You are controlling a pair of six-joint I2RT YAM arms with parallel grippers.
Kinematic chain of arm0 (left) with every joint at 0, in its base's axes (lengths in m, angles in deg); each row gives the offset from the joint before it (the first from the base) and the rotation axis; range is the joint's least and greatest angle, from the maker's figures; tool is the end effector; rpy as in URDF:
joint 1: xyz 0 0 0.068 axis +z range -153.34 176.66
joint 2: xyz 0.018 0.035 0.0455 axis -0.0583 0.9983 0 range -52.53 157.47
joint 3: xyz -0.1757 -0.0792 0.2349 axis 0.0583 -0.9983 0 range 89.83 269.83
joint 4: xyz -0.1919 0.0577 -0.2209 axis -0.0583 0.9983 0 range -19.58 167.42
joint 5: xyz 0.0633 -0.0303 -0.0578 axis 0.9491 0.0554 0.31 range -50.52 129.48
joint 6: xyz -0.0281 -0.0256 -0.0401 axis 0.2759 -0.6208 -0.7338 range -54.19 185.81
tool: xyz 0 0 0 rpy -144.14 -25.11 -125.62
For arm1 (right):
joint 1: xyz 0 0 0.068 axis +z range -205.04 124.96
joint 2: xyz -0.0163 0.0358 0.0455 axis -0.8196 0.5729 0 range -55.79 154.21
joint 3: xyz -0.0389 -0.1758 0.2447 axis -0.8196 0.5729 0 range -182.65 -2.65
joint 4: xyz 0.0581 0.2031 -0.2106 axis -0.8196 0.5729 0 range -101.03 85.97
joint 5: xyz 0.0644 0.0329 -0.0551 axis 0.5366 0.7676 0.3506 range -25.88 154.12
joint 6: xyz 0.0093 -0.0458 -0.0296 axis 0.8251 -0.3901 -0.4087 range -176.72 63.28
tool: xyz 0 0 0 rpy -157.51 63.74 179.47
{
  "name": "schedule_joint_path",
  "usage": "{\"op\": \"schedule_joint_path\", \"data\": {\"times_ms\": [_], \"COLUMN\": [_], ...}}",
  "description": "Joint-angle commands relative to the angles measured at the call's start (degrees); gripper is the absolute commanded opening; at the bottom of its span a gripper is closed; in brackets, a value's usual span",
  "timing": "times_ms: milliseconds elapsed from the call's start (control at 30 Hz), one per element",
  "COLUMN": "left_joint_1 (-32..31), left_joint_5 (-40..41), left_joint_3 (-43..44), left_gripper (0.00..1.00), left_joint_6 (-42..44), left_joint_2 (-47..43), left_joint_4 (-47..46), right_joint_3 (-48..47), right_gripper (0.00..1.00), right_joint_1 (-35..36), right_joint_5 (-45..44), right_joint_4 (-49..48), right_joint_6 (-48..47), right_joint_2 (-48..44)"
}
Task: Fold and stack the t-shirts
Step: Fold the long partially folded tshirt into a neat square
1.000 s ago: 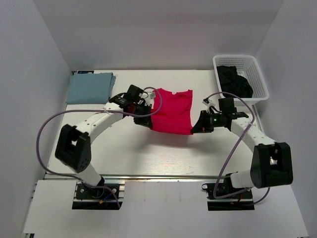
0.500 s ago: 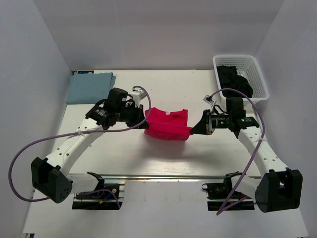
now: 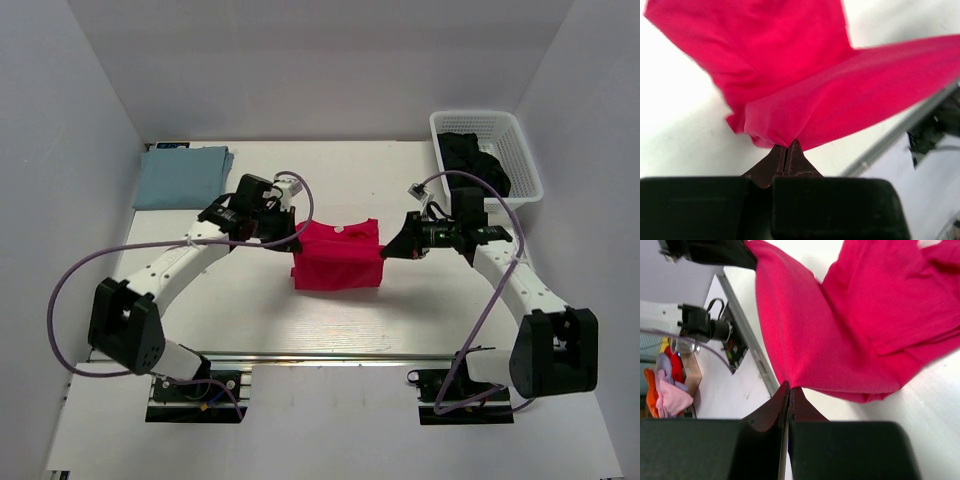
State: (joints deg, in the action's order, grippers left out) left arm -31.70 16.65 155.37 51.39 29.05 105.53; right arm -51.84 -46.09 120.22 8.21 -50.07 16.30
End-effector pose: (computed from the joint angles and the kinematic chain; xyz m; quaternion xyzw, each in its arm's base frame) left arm 0.2872 -0.1717 0.3009 0.1775 0.9096 -0.2927 0.2355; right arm 0.2760 0.0750 0.2760 -0.2069 0.8028 0.4744 0.2962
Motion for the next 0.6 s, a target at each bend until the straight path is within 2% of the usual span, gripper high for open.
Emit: {"op": "schedule_joint_path", "data": {"times_ms": [0, 67, 200, 567], "left_joint_1": [0.94, 0.94, 1.99, 5.42], "left_joint_5": [4.64, 4.64, 4.64, 6.31], "left_joint_3": [2.23, 3.89, 9.07, 12.07], "left_gripper": [0.00, 0.00, 0.00, 0.00], "left_joint_6": [-1.32, -1.32, -1.32, -1.32], "left_joint_2": [3.04, 5.33, 9.99, 12.29], "left_joint_4": [-5.47, -6.28, -5.67, -4.62], "right_joint_3": [-3.80, -3.81, -5.83, -10.75], "right_gripper": [0.00, 0.00, 0.00, 0.00], "right_joint_1": [-0.95, -1.13, -1.57, -2.53], "right_joint_5": [-1.08, -1.34, -1.25, -1.95], "right_joint_4": [-8.51, -12.20, -13.53, -15.91], "right_joint_6": [4.15, 5.73, 6.70, 8.37], "right_joint_2": [2.95, 4.45, 8.67, 14.21]}}
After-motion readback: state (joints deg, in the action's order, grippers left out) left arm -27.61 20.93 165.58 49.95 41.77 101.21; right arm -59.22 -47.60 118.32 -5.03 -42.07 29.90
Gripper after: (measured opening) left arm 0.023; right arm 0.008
